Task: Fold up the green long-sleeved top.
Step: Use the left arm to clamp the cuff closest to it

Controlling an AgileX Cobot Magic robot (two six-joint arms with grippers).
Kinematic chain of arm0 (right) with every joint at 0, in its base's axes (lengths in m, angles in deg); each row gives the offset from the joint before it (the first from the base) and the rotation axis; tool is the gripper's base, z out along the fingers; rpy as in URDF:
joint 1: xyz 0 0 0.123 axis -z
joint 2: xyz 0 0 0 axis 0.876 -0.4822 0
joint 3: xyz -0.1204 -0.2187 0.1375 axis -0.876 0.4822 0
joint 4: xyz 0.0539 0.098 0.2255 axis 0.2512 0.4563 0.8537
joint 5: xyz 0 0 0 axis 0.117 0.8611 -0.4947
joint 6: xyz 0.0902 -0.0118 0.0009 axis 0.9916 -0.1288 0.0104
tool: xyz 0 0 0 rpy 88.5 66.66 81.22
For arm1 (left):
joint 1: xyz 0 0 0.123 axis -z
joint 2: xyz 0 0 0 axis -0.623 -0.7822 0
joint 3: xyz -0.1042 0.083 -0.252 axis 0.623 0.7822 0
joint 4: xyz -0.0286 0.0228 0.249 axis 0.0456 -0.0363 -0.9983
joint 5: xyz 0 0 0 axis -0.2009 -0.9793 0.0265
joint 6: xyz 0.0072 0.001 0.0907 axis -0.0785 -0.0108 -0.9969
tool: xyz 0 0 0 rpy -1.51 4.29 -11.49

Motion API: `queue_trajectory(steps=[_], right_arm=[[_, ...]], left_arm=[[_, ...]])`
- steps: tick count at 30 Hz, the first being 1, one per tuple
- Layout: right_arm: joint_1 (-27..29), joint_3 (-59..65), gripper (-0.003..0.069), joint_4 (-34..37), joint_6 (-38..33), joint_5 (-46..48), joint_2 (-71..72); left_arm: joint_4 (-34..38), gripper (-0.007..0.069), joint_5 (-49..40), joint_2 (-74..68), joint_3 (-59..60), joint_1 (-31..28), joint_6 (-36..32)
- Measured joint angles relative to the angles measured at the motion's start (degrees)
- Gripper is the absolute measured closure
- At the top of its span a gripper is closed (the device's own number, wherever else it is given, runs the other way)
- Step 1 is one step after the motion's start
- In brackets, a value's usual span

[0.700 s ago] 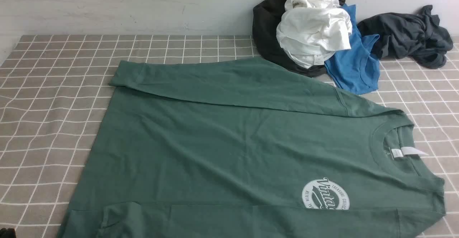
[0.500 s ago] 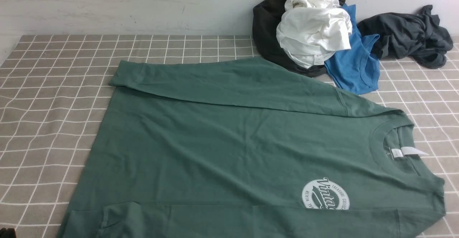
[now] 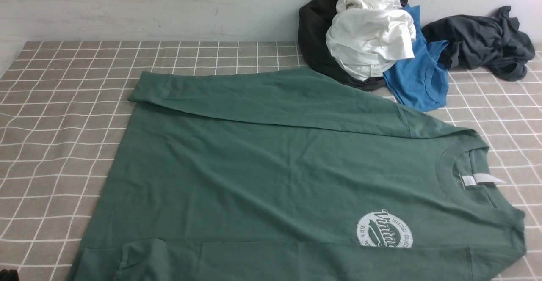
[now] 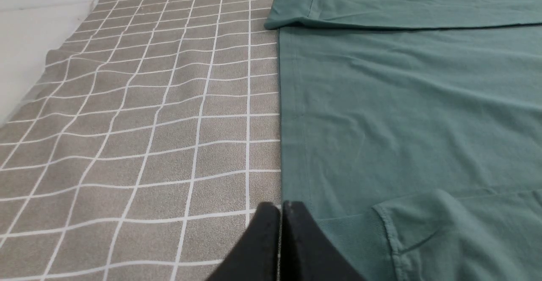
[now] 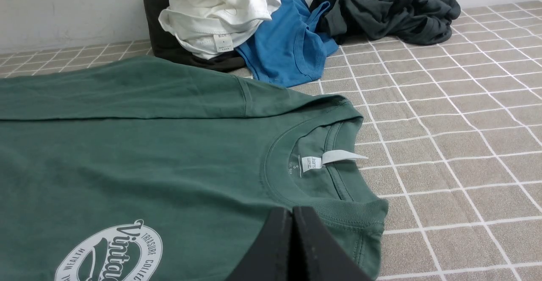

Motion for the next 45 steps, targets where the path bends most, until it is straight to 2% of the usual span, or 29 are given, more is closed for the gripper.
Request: queue_trajectory(steps=[9, 15, 19, 20, 22, 25, 26, 27, 29, 30, 32, 34, 36, 39, 42, 45], right_arm=[[0.00, 0.00, 0.0670, -0.05, 0.00, 0.00, 0.00], [0.00, 0.18, 0.0670, -0.10, -0.16, -3.15, 0.00], [0.00, 0.18, 0.0670, -0.10, -0.19, -16.22, 0.00], [0.00, 0.18, 0.0670, -0.10, -0.19, -16.86, 0.00], [0.00, 0.18, 0.0670, -0.10, -0.19, -25.14, 0.00], [0.00, 0.18, 0.0670, -0.10, -0.19, -30.94, 0.00], [0.00, 0.18, 0.0670, 0.15, -0.01, -35.17, 0.00], [0.00, 0.18, 0.0670, 0.15, 0.00, -35.56, 0.00], [0.00, 0.18, 0.0670, 0.94, 1.34, -40.55, 0.00], [0.00, 0.18, 0.0670, 0.94, 1.66, -42.07, 0.00], [0.00, -1.79, 0.0670, 0.94, 2.55, -41.88, -0.07], [0.00, -4.61, 0.0670, 0.94, 2.80, -40.54, -0.82], [0.00, -11.02, 0.0670, -0.73, 2.96, -36.61, -3.96], [0.00, -20.90, 0.0670, -6.62, 2.61, -26.15, -11.52], [0.00, -28.17, 0.0669, -11.64, 2.55, -12.18, -21.39], [0.00, -30.20, 0.0669, -12.73, 2.55, -4.13, -28.44]], left_arm=[[-1.08, 0.0631, 0.41, 0.00, 0.00, 0.00, 0.00], [-1.08, 0.0631, 7.93, 0.00, 0.32, 0.00, 0.92], [-1.08, 0.0631, 23.51, 0.00, 0.32, 0.00, 1.18], [-1.08, 0.0631, 23.51, 0.00, 0.32, 0.00, 1.23], [-1.08, 0.0631, 31.43, 0.00, 0.32, 0.00, 1.29], [-1.39, 0.0631, 37.10, 0.00, 0.32, 0.00, 2.63], [-1.44, 0.0631, 42.19, 0.00, 0.32, 0.00, 5.45], [-1.44, 0.0631, 42.19, 0.00, 0.32, 0.00, 5.45], [-1.08, 0.0631, 49.07, 0.00, 0.02, 0.00, 11.20], [-1.80, 0.0631, 49.43, 0.00, -0.64, 0.00, 12.59], [-5.97, 0.0631, 44.96, -1.30, -8.72, 0.00, 17.34], [-8.36, 0.0631, 40.98, -2.86, -12.55, 0.00, 18.14], [-13.48, 0.0631, 30.24, -8.46, -24.97, 0.00, 18.71], [-17.66, 0.0631, 17.48, -18.40, -36.38, 0.00, 18.76], [-17.48, 0.0631, 5.30, -29.97, -42.63, 0.00, 18.90], [-12.80, 0.0631, -4.58, -38.73, -44.12, 0.00, 18.85]])
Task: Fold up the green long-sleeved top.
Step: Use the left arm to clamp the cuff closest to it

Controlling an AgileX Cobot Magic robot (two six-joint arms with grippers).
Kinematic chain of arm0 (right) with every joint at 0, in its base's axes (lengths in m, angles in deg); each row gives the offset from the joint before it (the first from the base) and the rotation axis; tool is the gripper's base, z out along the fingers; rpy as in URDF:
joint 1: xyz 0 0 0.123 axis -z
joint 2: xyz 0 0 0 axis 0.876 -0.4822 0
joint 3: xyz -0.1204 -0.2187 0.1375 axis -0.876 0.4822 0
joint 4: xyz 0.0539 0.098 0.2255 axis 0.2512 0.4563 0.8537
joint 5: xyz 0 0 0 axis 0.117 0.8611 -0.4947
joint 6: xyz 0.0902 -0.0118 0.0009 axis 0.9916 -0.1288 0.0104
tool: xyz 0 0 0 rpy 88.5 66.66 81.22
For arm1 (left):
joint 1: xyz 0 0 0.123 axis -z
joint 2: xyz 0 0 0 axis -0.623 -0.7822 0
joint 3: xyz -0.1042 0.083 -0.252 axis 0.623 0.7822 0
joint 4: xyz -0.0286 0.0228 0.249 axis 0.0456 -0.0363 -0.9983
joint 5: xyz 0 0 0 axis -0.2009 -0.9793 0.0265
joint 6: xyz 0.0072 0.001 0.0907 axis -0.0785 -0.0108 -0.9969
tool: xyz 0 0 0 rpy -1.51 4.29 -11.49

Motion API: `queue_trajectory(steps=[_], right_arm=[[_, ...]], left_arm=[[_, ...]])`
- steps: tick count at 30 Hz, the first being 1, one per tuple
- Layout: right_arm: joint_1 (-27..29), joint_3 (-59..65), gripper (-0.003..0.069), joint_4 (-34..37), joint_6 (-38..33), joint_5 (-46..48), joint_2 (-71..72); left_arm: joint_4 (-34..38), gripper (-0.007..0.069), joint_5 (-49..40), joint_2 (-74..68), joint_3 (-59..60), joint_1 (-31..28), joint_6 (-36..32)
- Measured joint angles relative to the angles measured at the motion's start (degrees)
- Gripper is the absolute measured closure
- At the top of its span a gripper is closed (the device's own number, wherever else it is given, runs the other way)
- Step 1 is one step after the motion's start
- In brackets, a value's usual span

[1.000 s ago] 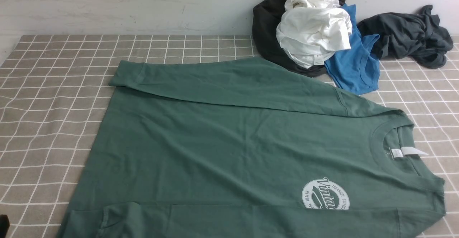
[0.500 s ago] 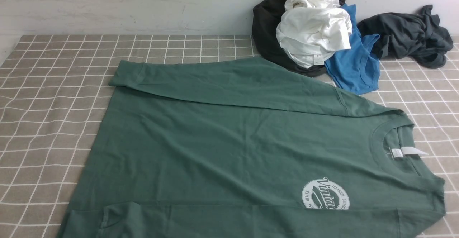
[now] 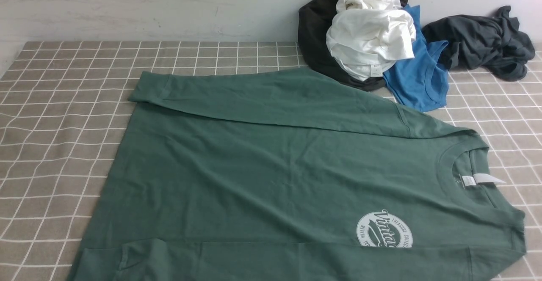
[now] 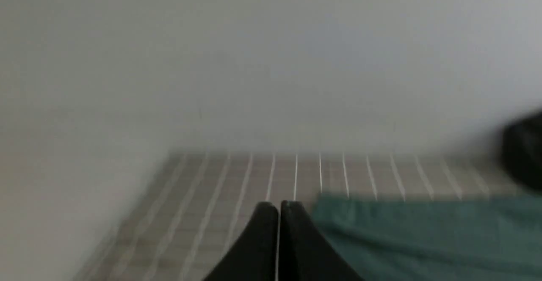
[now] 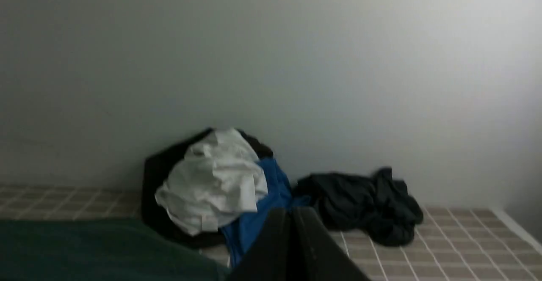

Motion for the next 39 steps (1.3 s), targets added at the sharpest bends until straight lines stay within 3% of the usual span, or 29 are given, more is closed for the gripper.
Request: queue_trajectory(steps=[2, 3, 6, 9, 11, 12, 14, 15, 16, 18, 23, 30, 39], right_arm=[[-0.11, -0.27, 0.0669, 1.04, 0.49, 6.28, -7.30], [-0.11, -0.27, 0.0669, 1.58, 0.60, 6.76, -8.48], [-1.64, -0.42, 0.0669, 6.86, 0.22, 13.37, -17.19], [-5.87, -1.32, 0.0669, 12.54, -3.54, 18.35, -22.96], [-10.92, -3.00, 0.0669, 18.12, -11.06, 21.52, -29.14], [-11.29, -3.11, 0.0669, 18.12, -11.63, 21.66, -29.54], [-15.56, -4.29, 0.0669, 21.95, -17.43, 22.08, -34.12], [-15.82, -4.29, 0.0669, 22.22, -17.43, 22.03, -34.12], [-17.89, -4.66, 0.0669, 24.35, -20.28, 21.27, -36.78], [-18.94, -4.77, 0.0669, 26.17, -21.86, 19.65, -38.98], [-19.48, -4.95, 0.0669, 27.70, -22.66, 16.76, -41.61], [-19.48, -5.07, 0.0669, 29.40, -22.68, 14.80, -41.84], [-19.48, -5.07, 0.0669, 29.67, -22.73, 14.64, -41.84]], left_arm=[[8.18, 0.0631, -9.94, -9.10, -0.08, 0.00, -2.78], [8.87, 0.0631, -10.66, -9.79, -0.08, 0.00, -3.24], [19.25, 0.0624, -20.09, -20.57, -0.08, 0.00, -14.19], [26.39, 0.0578, -23.85, -28.66, -0.08, 0.00, -23.73], [30.45, 0.0498, -24.12, -35.63, -0.32, 0.00, -28.76], [30.60, 0.0481, -24.02, -36.09, -0.37, 0.00, -28.90], [30.92, 0.0365, -22.92, -40.86, -0.57, 0.00, -29.74], [30.86, 0.0365, -22.80, -41.13, -0.57, 0.00, -29.75], [29.81, 0.0279, -21.79, -43.22, -0.57, 0.00, -29.65], [27.55, 0.0217, -20.84, -45.08, -0.57, 0.00, -28.15], [22.07, 0.0179, -19.11, -48.10, -0.57, 0.00, -23.05], [19.57, 0.0246, -16.46, -52.71, -0.66, 0.00, -19.45], [19.73, 0.0564, -16.51, -54.91, -1.04, 0.00, -19.56]])
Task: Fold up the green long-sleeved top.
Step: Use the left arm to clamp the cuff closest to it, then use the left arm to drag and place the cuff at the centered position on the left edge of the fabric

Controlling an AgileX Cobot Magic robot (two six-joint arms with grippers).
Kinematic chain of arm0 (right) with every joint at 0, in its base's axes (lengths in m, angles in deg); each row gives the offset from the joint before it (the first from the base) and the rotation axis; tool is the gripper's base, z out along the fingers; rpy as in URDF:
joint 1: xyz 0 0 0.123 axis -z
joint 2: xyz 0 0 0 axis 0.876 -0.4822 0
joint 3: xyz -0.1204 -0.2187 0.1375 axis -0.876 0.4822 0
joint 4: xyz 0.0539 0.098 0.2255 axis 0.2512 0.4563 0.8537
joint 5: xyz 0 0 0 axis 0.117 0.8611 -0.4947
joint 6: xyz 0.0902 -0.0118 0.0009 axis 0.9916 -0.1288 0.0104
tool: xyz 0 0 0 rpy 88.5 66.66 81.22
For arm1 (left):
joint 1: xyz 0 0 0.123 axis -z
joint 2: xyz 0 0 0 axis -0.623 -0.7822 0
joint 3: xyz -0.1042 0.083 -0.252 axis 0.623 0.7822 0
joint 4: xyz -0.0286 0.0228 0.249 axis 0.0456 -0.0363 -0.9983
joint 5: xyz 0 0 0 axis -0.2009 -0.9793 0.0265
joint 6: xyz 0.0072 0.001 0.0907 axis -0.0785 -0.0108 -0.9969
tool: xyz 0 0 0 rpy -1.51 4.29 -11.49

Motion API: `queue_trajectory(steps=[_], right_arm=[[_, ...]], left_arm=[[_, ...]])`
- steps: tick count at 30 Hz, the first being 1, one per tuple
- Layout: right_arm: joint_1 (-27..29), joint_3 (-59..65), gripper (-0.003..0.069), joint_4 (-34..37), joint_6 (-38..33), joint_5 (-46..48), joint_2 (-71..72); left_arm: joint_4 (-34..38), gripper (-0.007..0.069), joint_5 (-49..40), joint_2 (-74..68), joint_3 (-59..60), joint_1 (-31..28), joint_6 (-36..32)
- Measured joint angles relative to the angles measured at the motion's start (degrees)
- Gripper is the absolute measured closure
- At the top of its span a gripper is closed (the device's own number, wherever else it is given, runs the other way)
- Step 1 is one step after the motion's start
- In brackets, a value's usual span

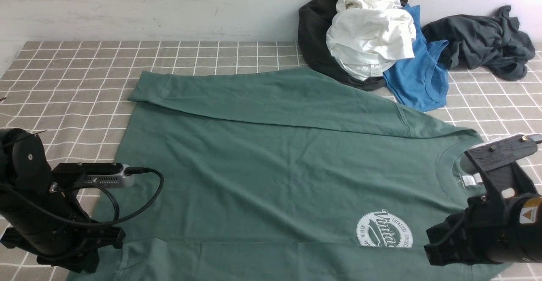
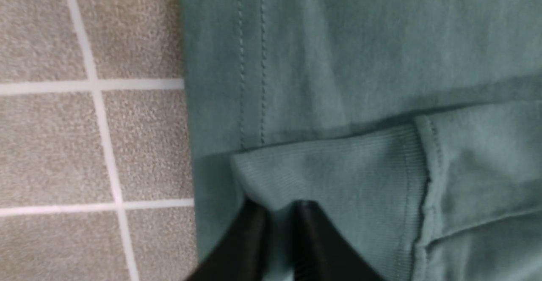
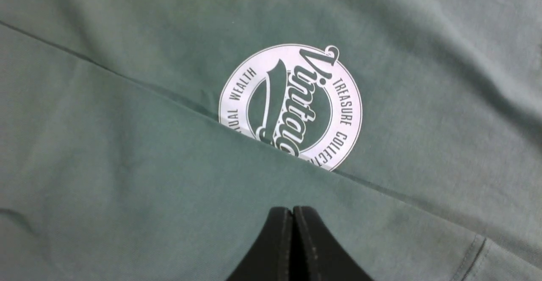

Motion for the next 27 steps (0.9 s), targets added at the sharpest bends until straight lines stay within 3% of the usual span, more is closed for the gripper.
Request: queue_trajectory(steps=[4, 12, 18, 24, 27], right_arm=[[0.00, 0.00, 0.0669, 0.24, 0.00, -0.06, 0.00], [0.00, 0.00, 0.0669, 0.19, -0.17, -0.06, 0.00], [0.00, 0.00, 0.0669, 0.19, -1.38, -0.11, 0.00], [0.00, 0.00, 0.0669, 0.25, -1.48, -0.38, 0.00], [0.00, 0.00, 0.0669, 0.52, -1.57, -0.38, 0.00]], left_arm=[[1.19, 0.0623, -4.24, 0.51, -2.89, 0.00, -0.98], [3.27, 0.0629, -8.99, 8.45, -13.27, 0.00, -5.80], [2.57, 0.0629, -3.30, 9.00, -17.16, 0.00, -6.20], [-0.08, 0.0627, 6.15, -1.51, -17.39, 0.00, -6.20], [-0.76, 0.0581, 7.29, -7.46, -19.79, 0.00, -6.20]])
